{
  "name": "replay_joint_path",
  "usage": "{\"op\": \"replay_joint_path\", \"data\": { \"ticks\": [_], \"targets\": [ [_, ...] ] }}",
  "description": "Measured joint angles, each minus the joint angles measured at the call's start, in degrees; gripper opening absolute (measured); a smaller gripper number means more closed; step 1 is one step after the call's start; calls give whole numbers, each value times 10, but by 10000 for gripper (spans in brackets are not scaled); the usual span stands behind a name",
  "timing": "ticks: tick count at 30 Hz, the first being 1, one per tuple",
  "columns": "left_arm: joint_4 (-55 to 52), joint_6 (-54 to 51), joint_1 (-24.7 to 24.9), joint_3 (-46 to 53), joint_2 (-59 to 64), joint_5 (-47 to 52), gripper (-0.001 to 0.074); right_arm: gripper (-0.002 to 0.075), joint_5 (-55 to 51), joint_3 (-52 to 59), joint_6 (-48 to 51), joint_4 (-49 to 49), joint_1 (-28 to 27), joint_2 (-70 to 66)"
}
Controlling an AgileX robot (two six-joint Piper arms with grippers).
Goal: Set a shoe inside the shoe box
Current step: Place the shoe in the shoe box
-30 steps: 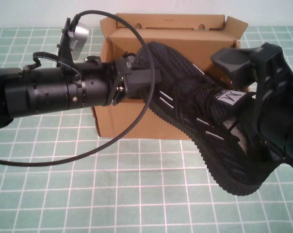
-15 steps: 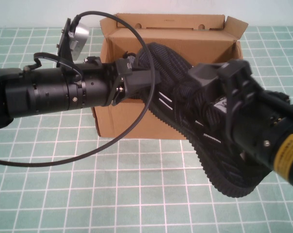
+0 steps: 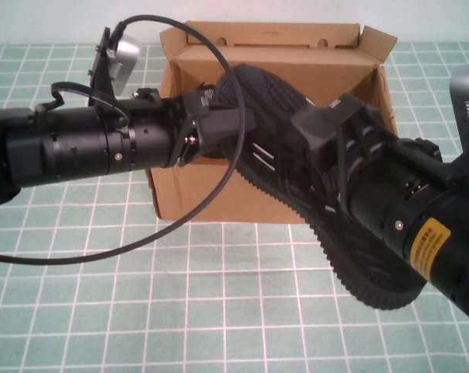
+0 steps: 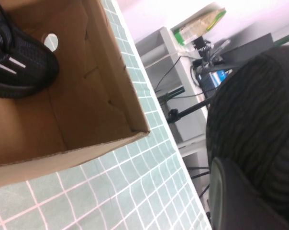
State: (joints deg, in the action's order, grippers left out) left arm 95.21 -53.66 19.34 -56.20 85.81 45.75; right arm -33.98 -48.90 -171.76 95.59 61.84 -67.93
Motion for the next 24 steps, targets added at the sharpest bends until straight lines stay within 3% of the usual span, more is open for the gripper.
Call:
{"op": "replay_joint_path", "data": {
  "ticks": [3,6,24],
  "targets": [
    [7,1,0,0,0,0,139,134,-2,1,5,0,0,-2],
    [10,3,-1,0,0,1,139,39,-5,1,23,0,0,-2],
    [12,10,-1,0,0,6,139,2,-24,1,24,-10,0,-2]
  ]
}}
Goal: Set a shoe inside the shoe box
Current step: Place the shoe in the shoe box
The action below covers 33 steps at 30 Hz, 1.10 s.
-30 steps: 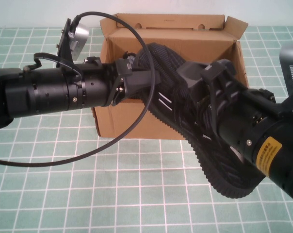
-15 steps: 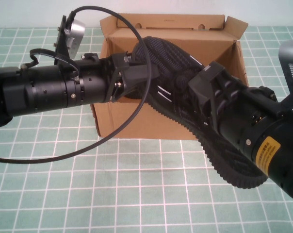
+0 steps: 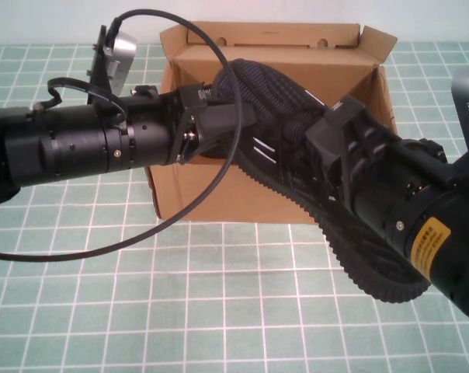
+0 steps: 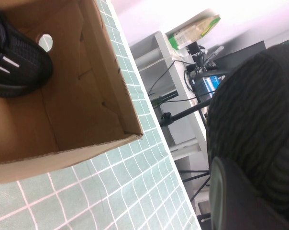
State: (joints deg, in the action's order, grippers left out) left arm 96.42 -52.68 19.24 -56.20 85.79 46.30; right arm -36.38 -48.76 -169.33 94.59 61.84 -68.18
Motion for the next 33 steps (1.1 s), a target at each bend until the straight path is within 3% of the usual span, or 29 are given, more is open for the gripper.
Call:
{"op": "replay_joint_path", "data": {
  "ticks": [11,13,18,21,33],
  "targets": [
    [0,26,0,0,0,4,151,2,-2,0,-9,4,0,0],
    [0,44,0,0,0,8,230,2,-4,0,-11,6,0,0],
    [0,73,0,0,0,25,572,2,0,0,-18,6,0,0],
    [-4,74,0,0,0,35,657,2,2,0,-14,6,0,1],
    [-56,78,-69,0,-5,69,670,2,-13,0,79,6,0,78]
  ]
}}
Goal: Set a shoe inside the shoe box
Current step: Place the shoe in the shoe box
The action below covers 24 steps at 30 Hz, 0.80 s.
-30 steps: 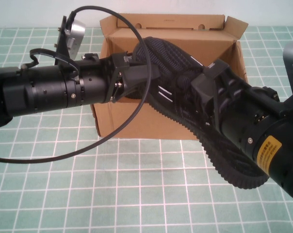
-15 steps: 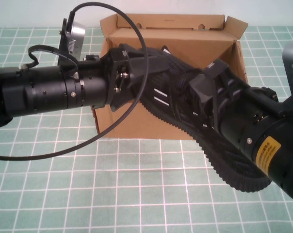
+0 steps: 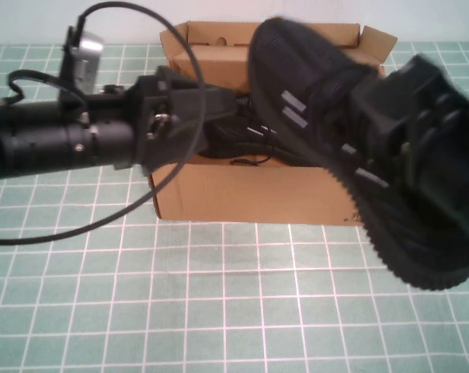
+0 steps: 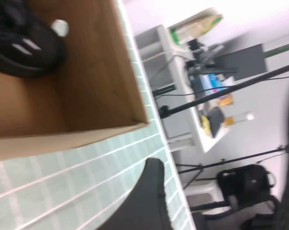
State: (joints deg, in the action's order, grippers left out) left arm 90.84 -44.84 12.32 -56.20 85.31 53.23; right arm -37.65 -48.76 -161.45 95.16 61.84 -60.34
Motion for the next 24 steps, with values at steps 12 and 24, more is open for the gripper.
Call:
{"op": "replay_joint_path", "data": {
  "ticks": [12,24],
  "targets": [
    [-51,-34,-130,0,-1,133,99,2,-8,0,181,0,-1,58],
    [-161,-76,-156,0,-113,125,-1,2,207,-36,305,-83,-189,47]
  ]
}}
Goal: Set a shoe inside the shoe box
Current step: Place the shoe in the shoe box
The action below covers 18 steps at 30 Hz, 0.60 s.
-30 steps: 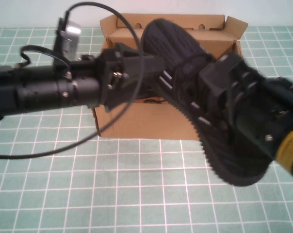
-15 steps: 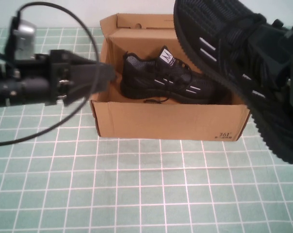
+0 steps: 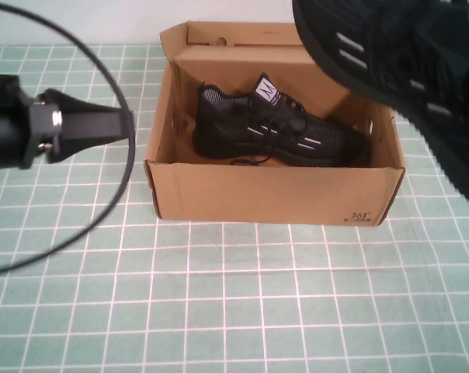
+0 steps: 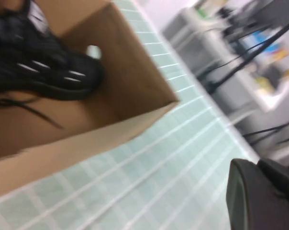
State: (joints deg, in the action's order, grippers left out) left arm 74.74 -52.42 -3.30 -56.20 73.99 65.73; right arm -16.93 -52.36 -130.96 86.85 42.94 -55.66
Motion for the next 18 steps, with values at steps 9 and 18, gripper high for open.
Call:
{"op": "replay_joint_path", "data": {
  "ticks": [9,18],
  "targets": [
    [-85,13,-1,0,-136,-30,-2,2,345,-75,-118,56,-180,-124],
    [-157,54,-1,0,-202,-30,-2,2,595,-239,-269,165,-279,-304]
  ]
}}
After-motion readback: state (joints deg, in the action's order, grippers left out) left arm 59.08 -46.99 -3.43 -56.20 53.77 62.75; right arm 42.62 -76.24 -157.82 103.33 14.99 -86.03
